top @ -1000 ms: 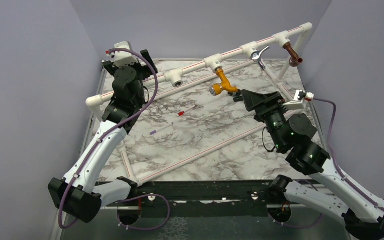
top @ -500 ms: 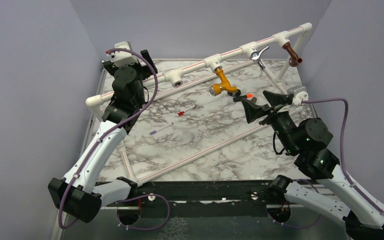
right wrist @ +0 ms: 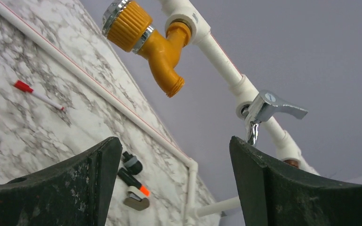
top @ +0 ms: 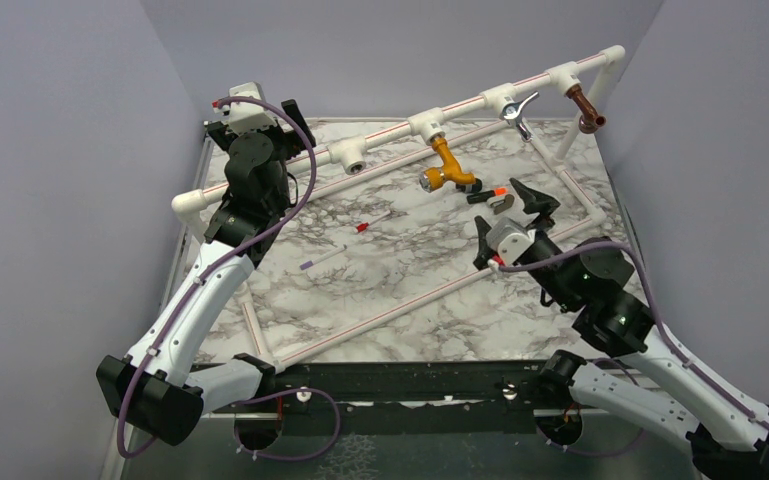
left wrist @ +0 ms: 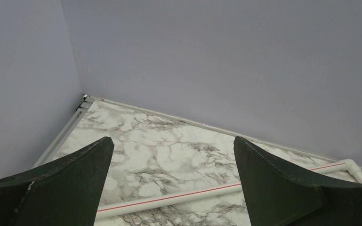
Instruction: Install the water faucets
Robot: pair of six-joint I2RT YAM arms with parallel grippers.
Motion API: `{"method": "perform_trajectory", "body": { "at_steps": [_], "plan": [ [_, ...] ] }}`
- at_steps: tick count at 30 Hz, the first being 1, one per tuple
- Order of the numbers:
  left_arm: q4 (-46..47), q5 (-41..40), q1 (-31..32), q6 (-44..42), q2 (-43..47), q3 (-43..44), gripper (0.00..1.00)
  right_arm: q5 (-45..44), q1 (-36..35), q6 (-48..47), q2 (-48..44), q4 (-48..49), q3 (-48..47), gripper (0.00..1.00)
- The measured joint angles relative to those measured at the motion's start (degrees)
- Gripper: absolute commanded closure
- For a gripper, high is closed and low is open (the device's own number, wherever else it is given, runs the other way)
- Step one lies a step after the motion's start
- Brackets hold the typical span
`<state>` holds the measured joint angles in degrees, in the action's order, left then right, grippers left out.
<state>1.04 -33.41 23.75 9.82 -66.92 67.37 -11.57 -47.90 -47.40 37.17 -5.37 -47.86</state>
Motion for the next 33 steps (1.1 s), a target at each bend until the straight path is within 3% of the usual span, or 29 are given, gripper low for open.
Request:
{"method": "perform_trajectory", "body": {
  "at_steps": [13,24,33],
  "plan": [
    [0.0,0.0,0.0,0.0,0.0,0.0,0.01,3.5,0.0,-23.1,6.6,4.2,0.2,0.11],
    [0.0,0.0,0.0,0.0,0.0,0.0,0.01,3.5,0.0,-40.3,14.0,21.2,2.8,0.12],
    [0.0,0.2,0.0,0.0,0.0,0.0,0.01,3.3,0.0,-47.2,19.2,29.4,3.3,0.23]
  ]
}}
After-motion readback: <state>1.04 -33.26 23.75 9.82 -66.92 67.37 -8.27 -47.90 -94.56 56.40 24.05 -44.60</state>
